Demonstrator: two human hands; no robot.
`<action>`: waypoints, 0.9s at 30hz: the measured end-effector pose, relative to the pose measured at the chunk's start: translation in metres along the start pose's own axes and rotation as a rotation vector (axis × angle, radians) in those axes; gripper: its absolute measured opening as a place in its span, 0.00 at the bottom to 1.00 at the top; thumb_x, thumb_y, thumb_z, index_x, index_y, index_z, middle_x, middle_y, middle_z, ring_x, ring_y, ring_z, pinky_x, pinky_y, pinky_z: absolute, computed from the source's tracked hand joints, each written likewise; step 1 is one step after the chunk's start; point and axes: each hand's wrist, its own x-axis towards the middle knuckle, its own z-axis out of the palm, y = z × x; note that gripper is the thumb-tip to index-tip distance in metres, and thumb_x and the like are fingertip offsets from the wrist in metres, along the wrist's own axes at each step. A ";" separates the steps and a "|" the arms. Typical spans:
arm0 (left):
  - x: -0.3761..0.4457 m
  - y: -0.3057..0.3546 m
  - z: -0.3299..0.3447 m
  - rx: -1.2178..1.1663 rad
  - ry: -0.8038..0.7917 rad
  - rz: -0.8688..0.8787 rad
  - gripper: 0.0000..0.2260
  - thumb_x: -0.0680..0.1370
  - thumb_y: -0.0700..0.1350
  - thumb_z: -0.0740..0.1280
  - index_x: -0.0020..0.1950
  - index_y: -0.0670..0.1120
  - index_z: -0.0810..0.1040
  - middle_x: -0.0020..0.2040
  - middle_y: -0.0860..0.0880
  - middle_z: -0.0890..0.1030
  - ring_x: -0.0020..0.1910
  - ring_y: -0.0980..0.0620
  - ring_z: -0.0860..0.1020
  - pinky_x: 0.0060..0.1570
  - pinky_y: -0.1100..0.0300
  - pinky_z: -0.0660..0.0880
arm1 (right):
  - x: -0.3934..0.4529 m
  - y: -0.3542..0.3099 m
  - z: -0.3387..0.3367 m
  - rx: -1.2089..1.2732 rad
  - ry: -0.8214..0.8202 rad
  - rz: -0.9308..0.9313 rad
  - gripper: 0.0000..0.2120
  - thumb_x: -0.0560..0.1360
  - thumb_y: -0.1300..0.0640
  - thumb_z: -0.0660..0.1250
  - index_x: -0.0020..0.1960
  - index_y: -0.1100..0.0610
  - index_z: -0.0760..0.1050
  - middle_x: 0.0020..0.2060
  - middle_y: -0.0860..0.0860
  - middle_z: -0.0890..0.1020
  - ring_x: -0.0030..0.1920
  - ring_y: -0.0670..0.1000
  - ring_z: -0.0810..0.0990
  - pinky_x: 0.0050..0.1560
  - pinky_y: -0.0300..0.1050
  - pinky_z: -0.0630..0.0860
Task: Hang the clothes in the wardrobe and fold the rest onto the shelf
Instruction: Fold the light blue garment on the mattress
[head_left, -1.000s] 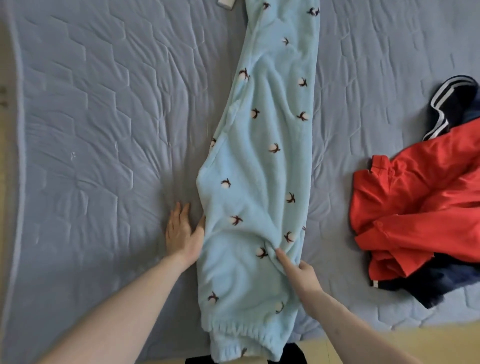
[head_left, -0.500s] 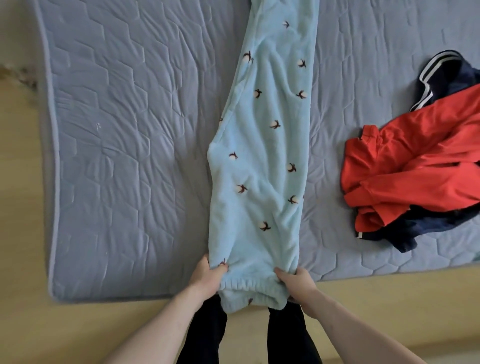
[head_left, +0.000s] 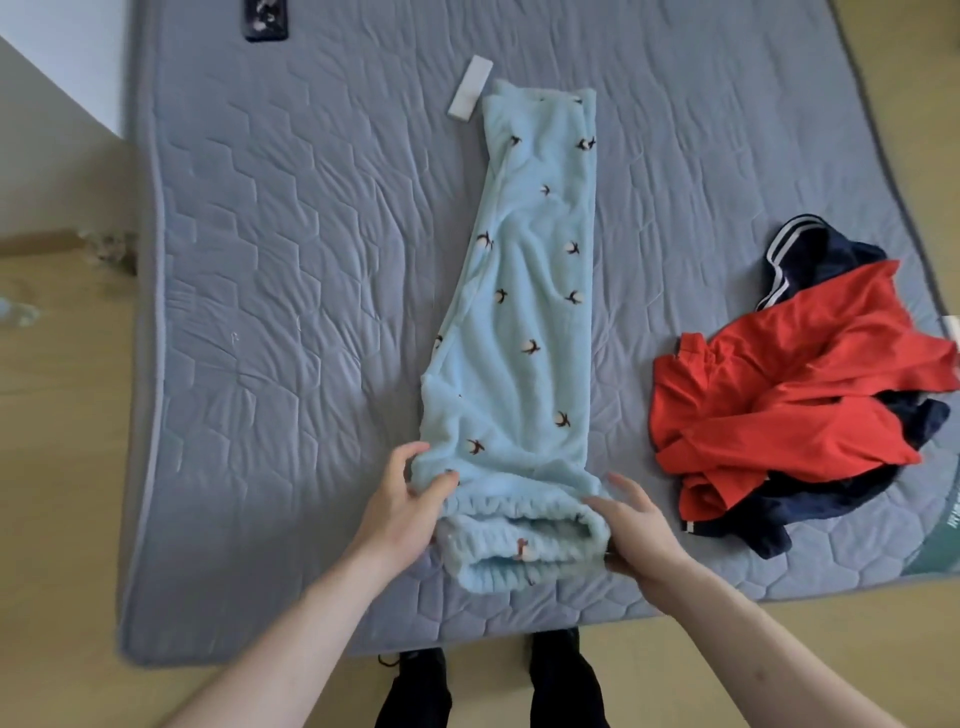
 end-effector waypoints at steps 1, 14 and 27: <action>0.007 0.020 -0.002 0.020 0.024 0.045 0.08 0.77 0.59 0.70 0.53 0.61 0.77 0.49 0.58 0.83 0.48 0.59 0.82 0.42 0.62 0.72 | 0.000 -0.020 -0.003 0.023 -0.031 -0.028 0.22 0.74 0.53 0.74 0.67 0.52 0.75 0.49 0.53 0.88 0.40 0.50 0.88 0.33 0.42 0.81; 0.124 0.172 0.003 -0.236 0.056 0.127 0.20 0.81 0.49 0.67 0.72 0.46 0.71 0.56 0.47 0.82 0.49 0.45 0.84 0.41 0.53 0.80 | 0.077 -0.179 -0.008 0.315 -0.013 -0.179 0.21 0.81 0.43 0.65 0.68 0.53 0.68 0.56 0.55 0.84 0.45 0.58 0.88 0.35 0.48 0.83; 0.188 0.047 0.027 0.055 0.073 -0.208 0.32 0.67 0.58 0.78 0.64 0.46 0.71 0.57 0.49 0.80 0.53 0.49 0.79 0.47 0.55 0.75 | 0.169 -0.089 0.004 -0.272 0.189 -0.125 0.37 0.71 0.41 0.75 0.75 0.52 0.68 0.65 0.50 0.79 0.62 0.53 0.80 0.58 0.45 0.76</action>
